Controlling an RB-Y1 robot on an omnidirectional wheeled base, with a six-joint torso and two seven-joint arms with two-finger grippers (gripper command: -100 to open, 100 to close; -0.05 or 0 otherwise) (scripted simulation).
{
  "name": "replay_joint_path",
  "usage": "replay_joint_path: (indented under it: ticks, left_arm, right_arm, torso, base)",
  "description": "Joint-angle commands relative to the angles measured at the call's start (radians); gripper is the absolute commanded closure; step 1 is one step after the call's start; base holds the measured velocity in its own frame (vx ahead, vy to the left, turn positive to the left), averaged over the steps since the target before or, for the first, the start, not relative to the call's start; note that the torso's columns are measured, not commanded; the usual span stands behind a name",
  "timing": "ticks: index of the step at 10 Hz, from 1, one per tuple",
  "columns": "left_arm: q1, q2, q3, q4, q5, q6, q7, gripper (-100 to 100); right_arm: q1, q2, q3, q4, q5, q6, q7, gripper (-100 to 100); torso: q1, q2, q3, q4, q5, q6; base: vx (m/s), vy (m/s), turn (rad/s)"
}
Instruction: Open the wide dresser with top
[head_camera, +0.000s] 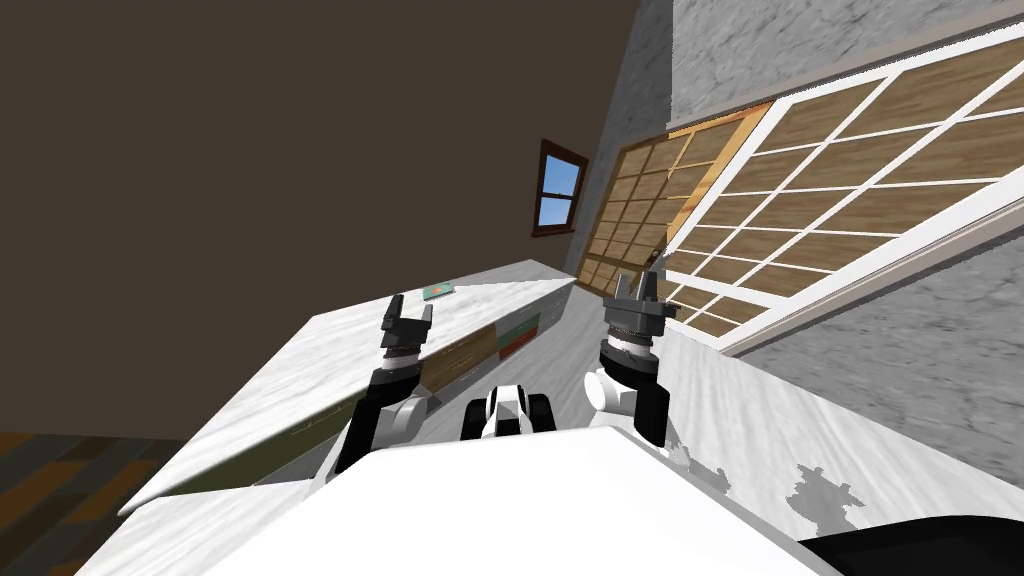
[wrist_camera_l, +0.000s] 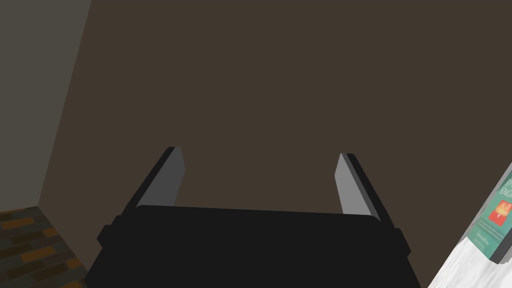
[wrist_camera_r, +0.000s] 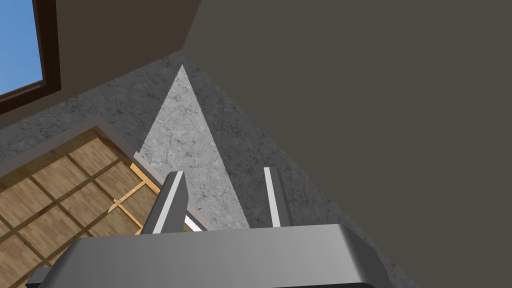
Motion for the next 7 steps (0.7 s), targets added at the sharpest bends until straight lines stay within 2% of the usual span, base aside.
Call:
replay_joint_path:
  ticks: [1, 5, 6, 7]
  left_arm:
    - [-0.013, 0.026, -0.001, 0.068, 0.004, -0.032, 0.0, -100]
    - [-0.035, 0.052, -0.003, 0.19, 0.012, -0.095, 0.003, -100]
    - [-0.035, 0.052, -0.003, 0.198, 0.012, -0.095, 0.003, -100]
    - [-0.041, 0.057, -0.003, 0.235, 0.015, -0.113, 0.004, -100]
  right_arm:
    - [0.0, 0.0, 0.0, 0.0, 0.0, 0.0, 0.0, 0]
    - [0.0, 0.0, 0.0, 0.0, 0.0, 0.0, 0.0, 0]
    - [0.0, 0.0, 0.0, 0.0, 0.0, 0.0, 0.0, 0]
    - [0.0, 0.0, 0.0, 0.0, 0.0, 0.0, 0.0, 0]
  torso:
    - [0.0, 0.002, 0.001, 0.001, 0.0, 0.0]
    - [0.0, 0.001, 0.0, 0.001, 0.0, 0.0]
    - [-0.001, 0.003, 0.001, 0.001, 0.0, 0.0]
    - [0.003, 0.005, 0.003, 0.002, 0.001, 0.0]
  base:
    - [0.082, -0.101, 0.058]
    - [0.13, -0.124, 0.089]
    - [0.077, -0.1, 0.04]
    - [0.069, -0.078, 0.06]
